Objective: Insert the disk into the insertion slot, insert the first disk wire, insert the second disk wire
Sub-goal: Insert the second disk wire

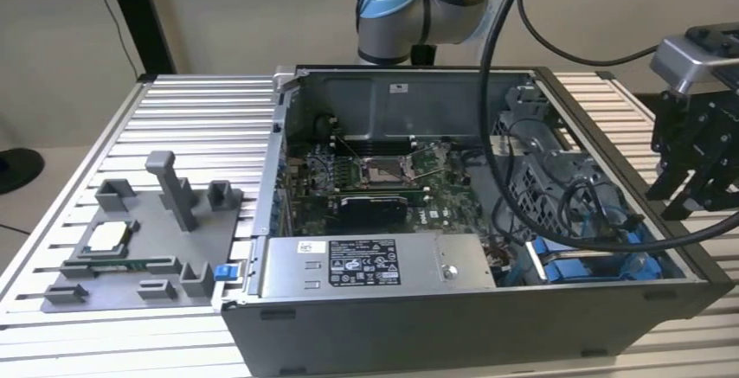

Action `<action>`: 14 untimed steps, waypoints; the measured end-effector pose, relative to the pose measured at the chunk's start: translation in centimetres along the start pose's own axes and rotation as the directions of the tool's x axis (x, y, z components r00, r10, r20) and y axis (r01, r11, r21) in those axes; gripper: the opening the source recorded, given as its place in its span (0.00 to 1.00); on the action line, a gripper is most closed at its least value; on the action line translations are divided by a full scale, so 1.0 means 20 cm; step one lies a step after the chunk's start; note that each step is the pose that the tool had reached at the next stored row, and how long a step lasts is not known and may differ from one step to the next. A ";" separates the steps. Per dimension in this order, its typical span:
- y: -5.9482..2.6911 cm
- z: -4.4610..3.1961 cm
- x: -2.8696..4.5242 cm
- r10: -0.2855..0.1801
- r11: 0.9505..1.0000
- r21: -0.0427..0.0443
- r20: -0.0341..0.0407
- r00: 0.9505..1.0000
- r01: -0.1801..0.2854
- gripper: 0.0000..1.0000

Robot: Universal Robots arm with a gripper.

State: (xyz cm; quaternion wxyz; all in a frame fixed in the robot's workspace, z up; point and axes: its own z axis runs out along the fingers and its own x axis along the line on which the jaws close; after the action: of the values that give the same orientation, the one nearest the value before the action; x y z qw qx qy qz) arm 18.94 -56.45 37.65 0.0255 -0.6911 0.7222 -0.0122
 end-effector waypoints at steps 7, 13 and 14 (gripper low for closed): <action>-0.001 0.000 0.000 0.001 0.998 -0.066 -0.003 1.000 -0.001 1.00; 0.000 0.000 0.000 0.001 0.997 -0.079 -0.003 1.000 -0.002 1.00; -0.001 0.000 0.001 0.001 0.997 -0.082 -0.002 1.000 -0.001 1.00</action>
State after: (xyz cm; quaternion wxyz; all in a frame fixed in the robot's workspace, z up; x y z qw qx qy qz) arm 18.96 -56.46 37.65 -0.0036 -0.6911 0.7226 0.0166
